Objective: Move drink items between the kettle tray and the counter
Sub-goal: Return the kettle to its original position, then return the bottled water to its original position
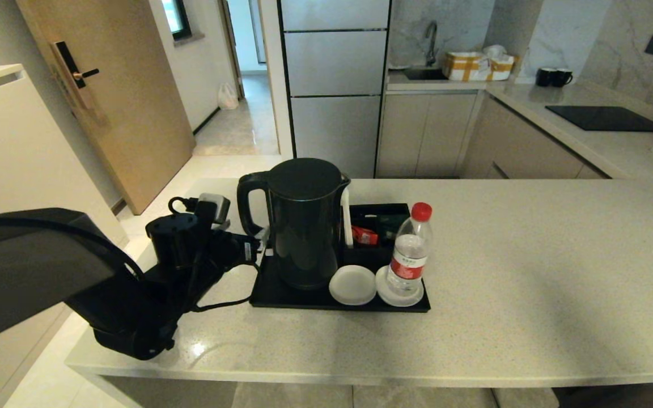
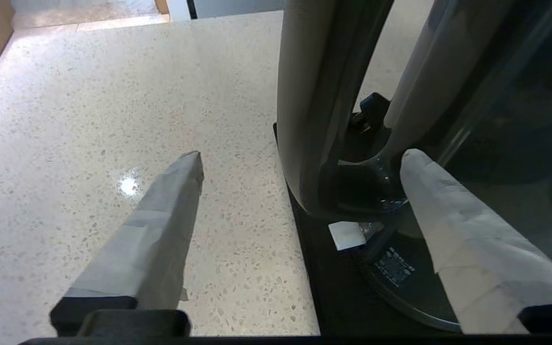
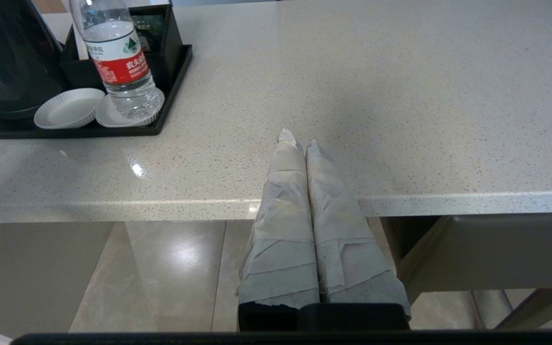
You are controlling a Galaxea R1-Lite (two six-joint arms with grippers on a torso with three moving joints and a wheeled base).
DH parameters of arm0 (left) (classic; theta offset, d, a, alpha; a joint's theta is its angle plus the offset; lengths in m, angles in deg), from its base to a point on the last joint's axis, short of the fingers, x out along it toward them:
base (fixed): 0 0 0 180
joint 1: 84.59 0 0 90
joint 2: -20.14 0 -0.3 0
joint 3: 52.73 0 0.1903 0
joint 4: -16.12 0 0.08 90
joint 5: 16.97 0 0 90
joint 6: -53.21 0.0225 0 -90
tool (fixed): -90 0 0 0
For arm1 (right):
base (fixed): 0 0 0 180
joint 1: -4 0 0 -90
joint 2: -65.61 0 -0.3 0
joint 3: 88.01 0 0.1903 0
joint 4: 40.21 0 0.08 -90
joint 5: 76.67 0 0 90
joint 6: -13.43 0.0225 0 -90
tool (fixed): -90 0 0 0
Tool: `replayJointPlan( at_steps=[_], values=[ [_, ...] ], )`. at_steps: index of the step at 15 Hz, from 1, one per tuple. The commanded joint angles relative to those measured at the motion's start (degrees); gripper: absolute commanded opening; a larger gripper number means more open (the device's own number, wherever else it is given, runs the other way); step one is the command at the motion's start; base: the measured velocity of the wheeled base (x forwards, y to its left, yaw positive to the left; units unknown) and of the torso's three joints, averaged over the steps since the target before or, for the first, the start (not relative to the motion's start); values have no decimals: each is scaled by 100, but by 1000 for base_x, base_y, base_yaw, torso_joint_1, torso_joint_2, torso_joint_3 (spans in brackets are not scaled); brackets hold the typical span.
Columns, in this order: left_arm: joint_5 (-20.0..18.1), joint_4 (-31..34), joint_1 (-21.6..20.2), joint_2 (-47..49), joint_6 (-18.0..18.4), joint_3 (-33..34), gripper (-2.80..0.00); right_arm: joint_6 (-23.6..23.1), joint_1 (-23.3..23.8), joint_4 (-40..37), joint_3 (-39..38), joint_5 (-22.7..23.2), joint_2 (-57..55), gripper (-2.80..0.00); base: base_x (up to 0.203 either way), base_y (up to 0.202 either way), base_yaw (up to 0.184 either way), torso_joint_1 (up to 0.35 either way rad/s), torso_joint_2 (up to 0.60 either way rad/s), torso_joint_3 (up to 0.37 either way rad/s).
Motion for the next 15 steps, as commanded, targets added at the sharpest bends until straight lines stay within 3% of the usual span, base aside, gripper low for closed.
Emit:
replayJointPlan(
  at_steps=[1, 15],
  values=[
    [6, -47, 9, -160, 3, 58, 0, 2, -2, -2, -5, 1, 1, -280, 0, 0, 0, 0, 0, 0],
    [135, -23, 128, -774, 59, 395, 0, 2, -2, -2, -4, 1, 1, -280, 0, 0, 0, 0, 0, 0]
  ],
)
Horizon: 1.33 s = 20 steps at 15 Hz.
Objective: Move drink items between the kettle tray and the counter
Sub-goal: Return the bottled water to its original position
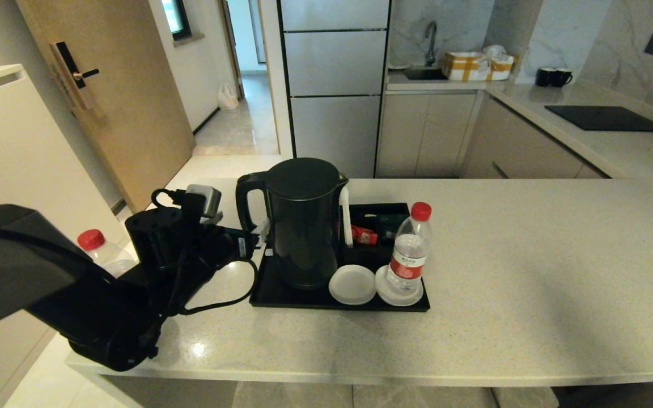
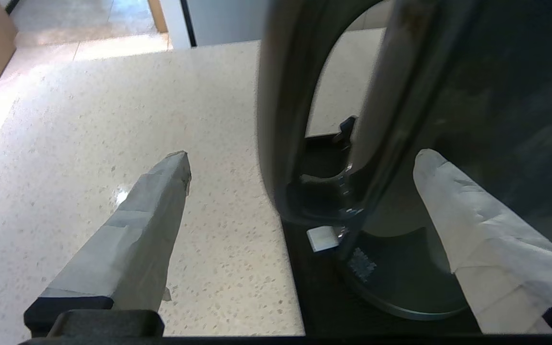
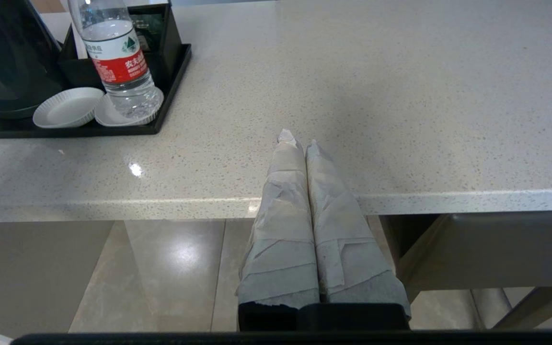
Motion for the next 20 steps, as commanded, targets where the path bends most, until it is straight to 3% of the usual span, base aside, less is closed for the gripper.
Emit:
replayJointPlan(
  at_steps=[1, 7, 11, 17, 20],
  values=[
    [46, -30, 6, -224, 115, 39, 0, 2, -2, 1, 0, -2, 1, -280, 0, 0, 0, 0, 0, 0],
    [55, 235, -36, -852, 270, 154, 0, 2, -2, 1, 0, -2, 1, -280, 0, 0, 0, 0, 0, 0],
    [69, 747, -64, -1476, 283, 252, 0, 2, -2, 1, 9, -2, 1, -280, 0, 0, 0, 0, 0, 0],
    [574, 1324, -187, -2087, 362, 277, 0, 2, -2, 1, 0, -2, 1, -280, 0, 0, 0, 0, 0, 0],
    [588, 1527, -260, -2340, 364, 305, 0, 2, -2, 1, 0, -2, 1, -280, 0, 0, 0, 0, 0, 0]
  ],
)
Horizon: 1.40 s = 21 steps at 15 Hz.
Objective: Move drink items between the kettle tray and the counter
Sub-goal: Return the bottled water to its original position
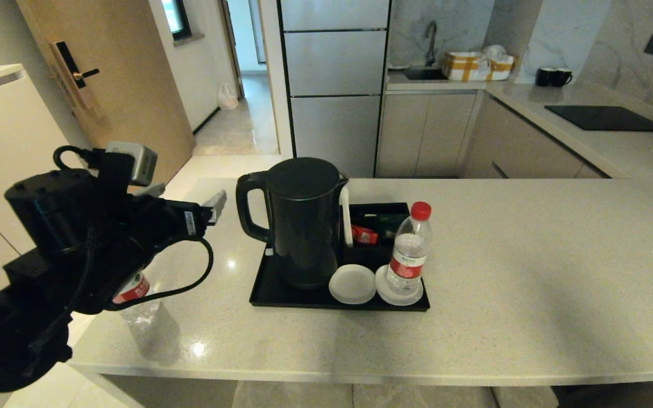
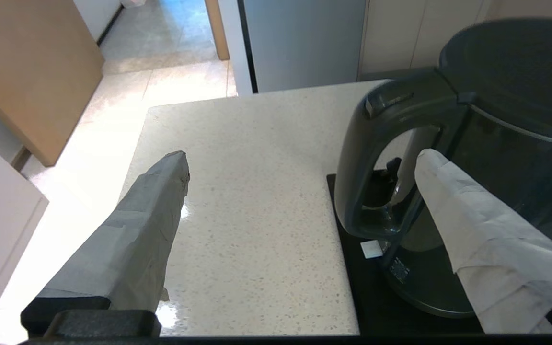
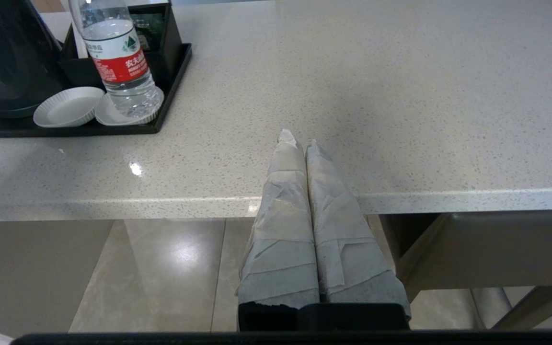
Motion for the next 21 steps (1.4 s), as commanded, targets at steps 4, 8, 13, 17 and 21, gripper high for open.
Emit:
replayJointPlan(
  at_steps=[4, 8, 13, 17, 21],
  values=[
    [98, 679, -81, -681, -2, 51, 0, -1, -2, 1, 0, 1, 1, -280, 0, 0, 0, 0, 0, 0],
    [408, 742, -90, -866, 9, 147, 0, -1, -2, 1, 0, 1, 1, -280, 0, 0, 0, 0, 0, 0],
    [846, 1796, -18, -1764, 214, 43, 0, -1, -2, 1, 0, 1, 1, -280, 0, 0, 0, 0, 0, 0],
    [1465, 2532, 71, -2305, 218, 169, 0, -1, -2, 1, 8, 1, 1, -280, 0, 0, 0, 0, 0, 0],
    [1935, 2552, 66, -2599, 187, 754, 0, -1, -2, 1, 0, 1, 1, -280, 0, 0, 0, 0, 0, 0]
  ],
)
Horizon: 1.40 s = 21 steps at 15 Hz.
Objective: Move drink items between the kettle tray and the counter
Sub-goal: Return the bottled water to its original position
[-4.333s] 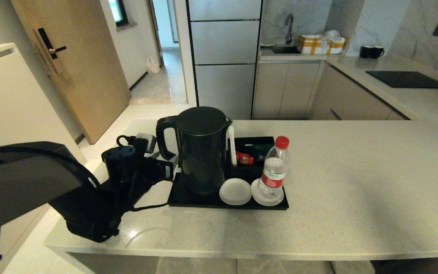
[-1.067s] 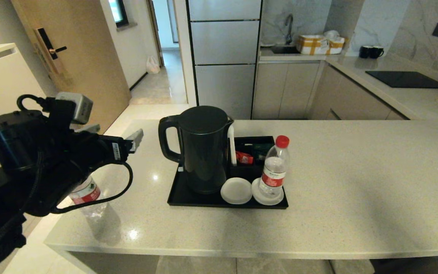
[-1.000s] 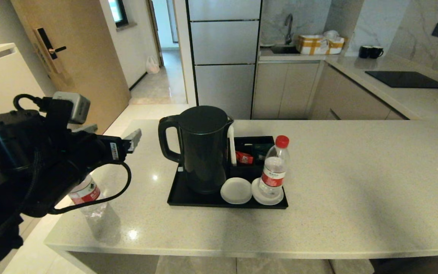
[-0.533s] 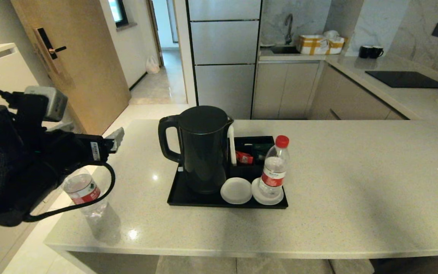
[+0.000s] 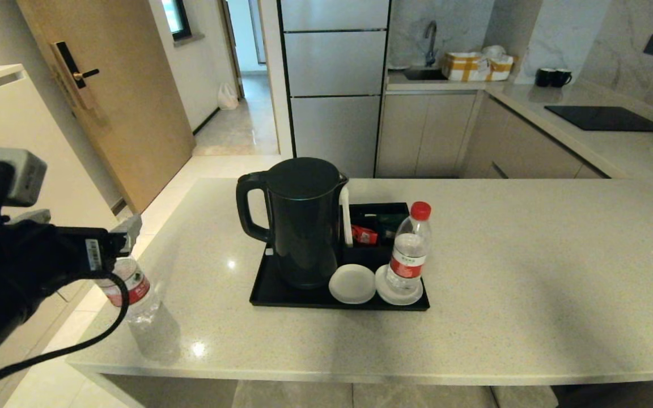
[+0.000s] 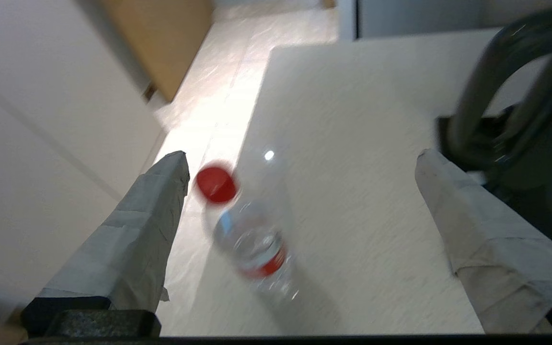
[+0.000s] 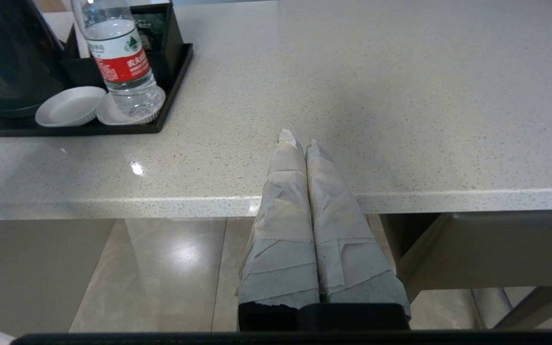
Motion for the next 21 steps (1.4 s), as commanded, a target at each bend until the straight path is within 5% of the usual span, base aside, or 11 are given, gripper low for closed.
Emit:
replayJointPlan(
  at_steps=[1, 5, 9, 10, 21],
  values=[
    [219, -14, -19, -303, -7, 373, 0, -1, -2, 1, -2, 0, 1, -280, 0, 0, 0, 0, 0, 0],
    [282, 67, -53, -474, -16, 583, 0, -1, -2, 1, -2, 0, 1, -280, 0, 0, 0, 0, 0, 0],
    [472, 877, -283, -1316, -244, 1091, 0, -1, -2, 1, -2, 0, 1, -280, 0, 0, 0, 0, 0, 0],
    [470, 962, -293, -1363, -275, 1107, -280, -1, -2, 1, -2, 0, 1, -280, 0, 0, 0, 0, 0, 0],
    [332, 1283, -329, -2156, -437, 1918, -280, -1, -2, 1, -2, 0, 1, -280, 0, 0, 0, 0, 0, 0]
  ],
)
